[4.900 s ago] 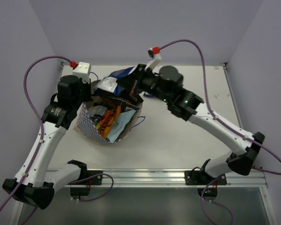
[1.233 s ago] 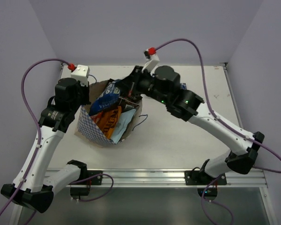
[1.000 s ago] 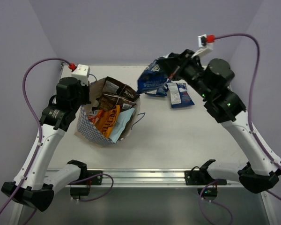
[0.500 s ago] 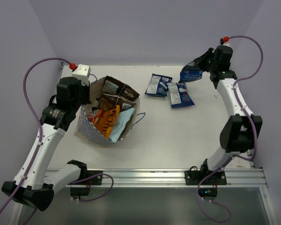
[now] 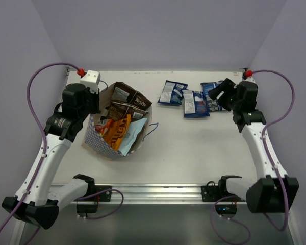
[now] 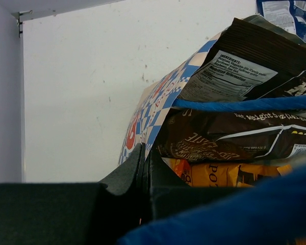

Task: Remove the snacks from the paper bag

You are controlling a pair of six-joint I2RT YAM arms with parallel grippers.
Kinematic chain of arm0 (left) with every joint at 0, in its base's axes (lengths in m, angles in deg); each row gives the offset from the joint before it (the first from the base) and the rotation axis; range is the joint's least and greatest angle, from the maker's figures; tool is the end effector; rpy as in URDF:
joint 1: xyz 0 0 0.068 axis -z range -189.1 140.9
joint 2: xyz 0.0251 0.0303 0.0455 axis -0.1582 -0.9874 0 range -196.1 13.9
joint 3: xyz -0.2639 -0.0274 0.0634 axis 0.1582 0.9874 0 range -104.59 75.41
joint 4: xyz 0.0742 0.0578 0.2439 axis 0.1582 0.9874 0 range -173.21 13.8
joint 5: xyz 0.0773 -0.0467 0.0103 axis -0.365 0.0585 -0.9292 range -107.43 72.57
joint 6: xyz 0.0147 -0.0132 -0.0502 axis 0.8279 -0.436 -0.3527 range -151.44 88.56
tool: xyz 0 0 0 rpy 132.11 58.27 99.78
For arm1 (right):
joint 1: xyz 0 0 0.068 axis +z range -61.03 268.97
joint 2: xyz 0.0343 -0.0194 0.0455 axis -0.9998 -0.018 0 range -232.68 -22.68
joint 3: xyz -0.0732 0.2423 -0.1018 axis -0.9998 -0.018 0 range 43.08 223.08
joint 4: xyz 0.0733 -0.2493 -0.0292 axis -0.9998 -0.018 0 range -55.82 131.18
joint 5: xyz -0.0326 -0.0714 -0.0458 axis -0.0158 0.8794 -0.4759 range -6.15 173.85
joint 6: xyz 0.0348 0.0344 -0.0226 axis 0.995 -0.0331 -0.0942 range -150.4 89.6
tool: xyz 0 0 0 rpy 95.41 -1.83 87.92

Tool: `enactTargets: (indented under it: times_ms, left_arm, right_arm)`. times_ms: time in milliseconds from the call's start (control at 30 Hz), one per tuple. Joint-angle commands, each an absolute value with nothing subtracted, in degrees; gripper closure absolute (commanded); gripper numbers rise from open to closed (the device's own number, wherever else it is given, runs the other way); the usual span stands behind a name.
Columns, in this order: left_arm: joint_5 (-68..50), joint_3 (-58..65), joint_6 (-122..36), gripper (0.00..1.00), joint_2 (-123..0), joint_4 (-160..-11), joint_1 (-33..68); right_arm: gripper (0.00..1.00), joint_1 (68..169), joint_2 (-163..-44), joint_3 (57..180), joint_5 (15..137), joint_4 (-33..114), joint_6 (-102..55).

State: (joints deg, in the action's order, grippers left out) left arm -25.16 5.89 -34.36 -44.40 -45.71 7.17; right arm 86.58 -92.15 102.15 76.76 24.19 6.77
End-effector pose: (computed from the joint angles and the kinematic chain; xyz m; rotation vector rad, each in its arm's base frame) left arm 0.2009 -0.0537 0.3962 0.1508 2.0200 -0.0749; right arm 0.2763 -0.0071 0.3252 0.6305 1.9852 0.5013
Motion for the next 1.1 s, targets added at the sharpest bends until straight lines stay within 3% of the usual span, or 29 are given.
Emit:
enactTargets:
  times_ms: [0,233,567,833,1067]
  left_arm:
    - [-22.0,2.7,-34.4,1.0,-44.0,-51.0,7.5]
    - [-20.1,3.0,-33.4,1.0,-43.1,-50.9,7.5]
    - [-18.0,2.2,-32.9,1.0,-42.8,-50.2,7.5]
    - [-17.7,2.2,-32.8,1.0,-42.2,-49.4,7.5]
    - [-17.9,3.0,-32.8,1.0,-41.9,-49.5,7.5]
  right_arm:
    - [0.3,97.7,-84.2,105.8,73.8,23.7,1.0]
    - [0.32,117.5,-86.8,115.0,60.5,27.0,-18.2]
    - [0.31,137.2,-110.5,137.5,61.2,18.7,-41.6]
    - [0.29,139.1,-126.2,147.7,66.4,15.3,-43.8]
    - [0.3,140.0,-131.5,148.5,66.9,12.0,-45.3]
